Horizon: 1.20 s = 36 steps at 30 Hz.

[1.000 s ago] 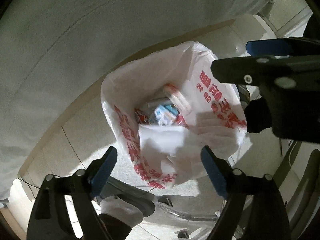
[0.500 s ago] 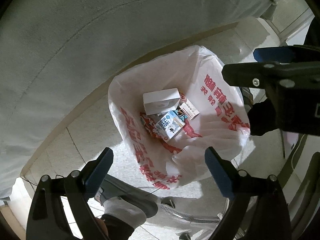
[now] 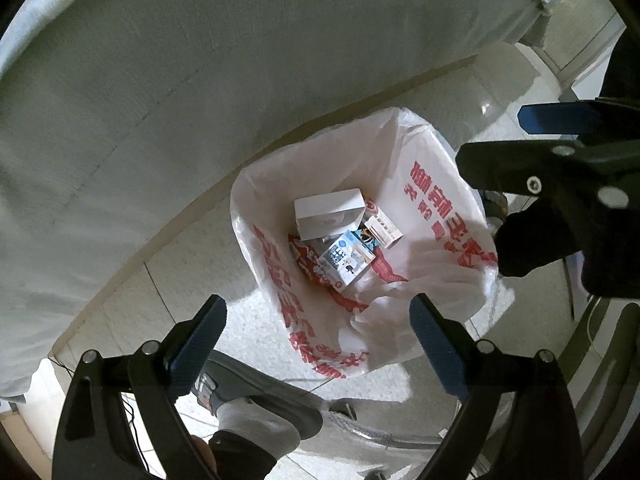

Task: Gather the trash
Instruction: 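Move both tools back over the bed toward the last two items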

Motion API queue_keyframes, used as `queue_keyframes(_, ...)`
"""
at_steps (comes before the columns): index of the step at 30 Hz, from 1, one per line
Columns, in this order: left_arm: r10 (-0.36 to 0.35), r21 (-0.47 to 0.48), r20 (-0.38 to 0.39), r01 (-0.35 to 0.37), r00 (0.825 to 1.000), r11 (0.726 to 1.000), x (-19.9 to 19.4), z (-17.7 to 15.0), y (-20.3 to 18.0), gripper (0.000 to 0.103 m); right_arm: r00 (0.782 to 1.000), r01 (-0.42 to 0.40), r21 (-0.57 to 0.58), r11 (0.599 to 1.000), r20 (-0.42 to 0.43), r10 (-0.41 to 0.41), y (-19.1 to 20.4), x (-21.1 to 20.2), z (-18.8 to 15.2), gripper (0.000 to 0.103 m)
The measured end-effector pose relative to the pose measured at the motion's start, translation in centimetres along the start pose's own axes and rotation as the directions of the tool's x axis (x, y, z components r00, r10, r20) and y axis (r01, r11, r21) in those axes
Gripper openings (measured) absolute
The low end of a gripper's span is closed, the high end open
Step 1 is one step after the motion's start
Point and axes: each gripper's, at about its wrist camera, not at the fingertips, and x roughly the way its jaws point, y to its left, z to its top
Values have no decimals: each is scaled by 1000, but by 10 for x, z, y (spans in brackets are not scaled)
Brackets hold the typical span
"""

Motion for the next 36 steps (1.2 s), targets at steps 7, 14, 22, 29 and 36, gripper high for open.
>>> queue_keyframes(7,16,-1,57,-16,998,1000,-24,-2,-3,90,999,-31,27,999,44,30,-2,-22,-3,81)
queue_keyframes(14,48,-42,140,-43,989,998,-54,-1,4,90,994,-67,53,996,94,62,-3,-54,-5,82)
queue_keyframes(22,83,-97,304,-56,949,994,-105,5,19,90,980,-73,51,996,191,62,-9,-108,1,83)
queue_keyframes(29,149,-181,417,-79,896,980,-143,14,40,90,964,-76,40,996,258,63,-8,-146,22,83)
queue_keyframes(36,204,-269,507,-70,838,960,-179,29,67,90,945,-82,13,997,319,73,4,-173,41,84)
